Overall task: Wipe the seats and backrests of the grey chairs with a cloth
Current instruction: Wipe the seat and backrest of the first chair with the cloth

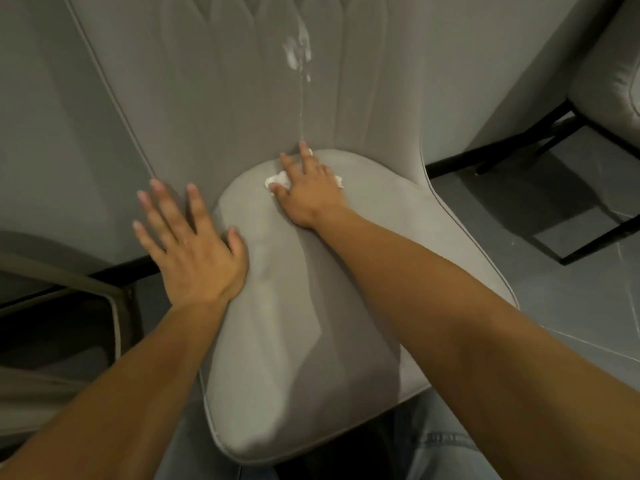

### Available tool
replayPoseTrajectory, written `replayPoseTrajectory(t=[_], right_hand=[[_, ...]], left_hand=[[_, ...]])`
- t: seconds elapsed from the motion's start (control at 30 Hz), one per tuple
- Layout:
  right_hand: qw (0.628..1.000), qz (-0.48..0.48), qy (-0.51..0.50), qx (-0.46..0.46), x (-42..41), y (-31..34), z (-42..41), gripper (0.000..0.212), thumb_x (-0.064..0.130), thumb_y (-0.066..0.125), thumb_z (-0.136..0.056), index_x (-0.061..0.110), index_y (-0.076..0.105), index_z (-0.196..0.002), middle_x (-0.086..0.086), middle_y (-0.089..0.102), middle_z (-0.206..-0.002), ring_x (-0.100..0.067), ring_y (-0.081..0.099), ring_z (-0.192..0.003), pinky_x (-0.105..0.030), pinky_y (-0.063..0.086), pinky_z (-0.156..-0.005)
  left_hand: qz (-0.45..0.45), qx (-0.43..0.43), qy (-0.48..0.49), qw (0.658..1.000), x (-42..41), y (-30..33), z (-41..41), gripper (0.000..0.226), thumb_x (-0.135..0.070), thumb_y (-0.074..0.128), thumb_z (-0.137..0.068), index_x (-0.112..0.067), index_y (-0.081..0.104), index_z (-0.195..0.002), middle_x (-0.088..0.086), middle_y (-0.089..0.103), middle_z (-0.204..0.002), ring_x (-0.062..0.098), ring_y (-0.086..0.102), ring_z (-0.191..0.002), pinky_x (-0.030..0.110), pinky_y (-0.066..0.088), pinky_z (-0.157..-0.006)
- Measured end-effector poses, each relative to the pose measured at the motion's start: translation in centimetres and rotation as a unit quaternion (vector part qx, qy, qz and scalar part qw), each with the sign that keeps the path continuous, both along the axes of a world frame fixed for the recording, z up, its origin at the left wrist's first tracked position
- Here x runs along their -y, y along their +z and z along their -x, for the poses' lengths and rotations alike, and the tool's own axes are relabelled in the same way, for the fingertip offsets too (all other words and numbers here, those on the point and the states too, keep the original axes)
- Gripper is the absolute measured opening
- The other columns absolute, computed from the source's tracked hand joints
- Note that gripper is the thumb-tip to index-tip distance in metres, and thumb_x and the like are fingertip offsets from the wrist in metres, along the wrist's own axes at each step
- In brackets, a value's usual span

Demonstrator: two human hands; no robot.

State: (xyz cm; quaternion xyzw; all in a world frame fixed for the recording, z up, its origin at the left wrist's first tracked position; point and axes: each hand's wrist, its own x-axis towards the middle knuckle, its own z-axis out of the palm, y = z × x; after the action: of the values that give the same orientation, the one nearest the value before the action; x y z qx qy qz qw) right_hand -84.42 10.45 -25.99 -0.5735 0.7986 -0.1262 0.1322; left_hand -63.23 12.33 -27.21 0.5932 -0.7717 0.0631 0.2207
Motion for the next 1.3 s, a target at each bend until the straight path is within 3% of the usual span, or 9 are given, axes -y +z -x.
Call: replayPoseTrajectory(t=[0.27, 0.37, 0.47, 0.6, 0.73, 0.83, 1.0, 1.13, 1.3], right_hand=[[0.997, 0.058, -0.044, 0.003, 1.0, -1.5, -0.3, 0.081, 0.065, 0.028, -0.097, 0.013, 0.012, -0.159, -0.007, 0.008, -0.167, -0.027, 0.005, -0.153, -0.041, 0.002, -0.124], [0.997, 0.071, -0.037, -0.012, 1.2, -2.1, -0.2, 0.082, 0.064, 0.023, -0.098, 0.010, 0.011, -0.159, -0.010, 0.006, -0.167, -0.022, -0.002, -0.154, -0.039, -0.004, -0.124], [0.996, 0.081, -0.029, -0.005, 1.1, -2.2, -0.1, 0.081, 0.063, 0.024, -0.099, 0.009, 0.011, -0.159, -0.010, 0.007, -0.167, -0.021, 0.000, -0.154, -0.039, -0.002, -0.124], [0.993, 0.111, -0.031, 0.011, 1.3, -2.4, 0.1, 0.072, 0.056, 0.027, -0.103, 0.011, 0.019, -0.158, -0.009, 0.013, -0.166, -0.022, 0.009, -0.153, -0.036, 0.002, -0.124], [0.983, 0.154, -0.067, 0.076, 1.3, -1.9, 0.3, 0.053, 0.048, 0.035, -0.105, 0.016, 0.043, -0.146, -0.003, 0.036, -0.158, -0.024, 0.032, -0.143, -0.038, 0.022, -0.119], [0.932, 0.246, -0.139, 0.225, 0.9, -0.6, 0.4, 0.034, 0.047, 0.042, -0.104, 0.022, 0.059, -0.120, 0.001, 0.062, -0.124, -0.023, 0.055, -0.120, -0.034, 0.041, -0.100], [0.715, 0.485, -0.334, 0.378, 2.4, 4.5, 2.6, 0.034, 0.039, 0.045, -0.104, 0.018, 0.060, -0.125, -0.003, 0.067, -0.116, -0.025, 0.063, -0.108, -0.037, 0.048, -0.095], [0.693, 0.533, -0.314, 0.370, 6.3, 8.4, 0.6, 0.044, 0.025, 0.045, -0.105, 0.008, 0.046, -0.146, -0.018, 0.034, -0.155, -0.029, 0.036, -0.142, -0.020, 0.030, -0.108], [0.719, 0.611, -0.156, 0.292, 10.4, 12.0, -2.0, 0.048, 0.025, 0.040, -0.105, 0.005, 0.043, -0.148, -0.019, 0.022, -0.162, -0.030, 0.020, -0.152, -0.029, 0.027, -0.120]], left_hand=[[-0.038, -0.226, 0.126, 0.965, 5.0, 4.2, 0.8, 0.105, -0.071, 0.045, -0.084, -0.012, -0.009, -0.151, 0.030, -0.008, -0.154, 0.043, 0.004, -0.143, 0.052, 0.011, -0.115], [-0.080, -0.310, 0.113, 0.941, 9.5, 8.4, 1.5, 0.118, -0.083, 0.049, -0.072, -0.007, 0.007, -0.152, 0.020, 0.016, -0.157, 0.033, 0.018, -0.143, 0.040, 0.016, -0.116], [-0.051, -0.399, 0.047, 0.914, 11.8, 11.6, 2.1, 0.092, -0.075, 0.061, -0.070, -0.016, 0.043, -0.138, 0.001, 0.058, -0.129, 0.020, 0.054, -0.116, 0.021, 0.039, -0.093], [0.041, -0.395, 0.019, 0.917, 14.3, 15.3, 2.2, 0.073, -0.075, 0.061, -0.069, -0.017, 0.056, -0.113, 0.001, 0.065, -0.109, 0.023, 0.060, -0.098, 0.030, 0.045, -0.081], [0.071, -0.365, 0.093, 0.924, 14.8, 16.0, 3.8, 0.086, -0.076, 0.056, -0.073, -0.011, 0.048, -0.128, 0.011, 0.063, -0.118, 0.034, 0.057, -0.106, 0.038, 0.041, -0.086], [0.092, -0.326, 0.120, 0.933, 14.6, 15.5, 4.0, 0.087, -0.077, 0.049, -0.078, -0.009, 0.043, -0.132, 0.021, 0.062, -0.113, 0.042, 0.056, -0.101, 0.044, 0.040, -0.081], [0.120, -0.303, 0.138, 0.935, 14.8, 15.1, 4.2, 0.083, -0.076, 0.044, -0.082, -0.006, 0.043, -0.127, 0.028, 0.062, -0.105, 0.048, 0.056, -0.091, 0.048, 0.038, -0.071], [0.130, -0.301, 0.119, 0.937, 15.3, 14.9, 4.1, 0.076, -0.070, 0.046, -0.085, -0.003, 0.044, -0.120, 0.028, 0.062, -0.101, 0.048, 0.056, -0.089, 0.045, 0.032, -0.066], [0.130, -0.297, 0.117, 0.939, 15.4, 14.7, 4.0, 0.072, -0.067, 0.047, -0.087, -0.002, 0.044, -0.118, 0.030, 0.061, -0.101, 0.049, 0.055, -0.089, 0.048, 0.035, -0.068]])
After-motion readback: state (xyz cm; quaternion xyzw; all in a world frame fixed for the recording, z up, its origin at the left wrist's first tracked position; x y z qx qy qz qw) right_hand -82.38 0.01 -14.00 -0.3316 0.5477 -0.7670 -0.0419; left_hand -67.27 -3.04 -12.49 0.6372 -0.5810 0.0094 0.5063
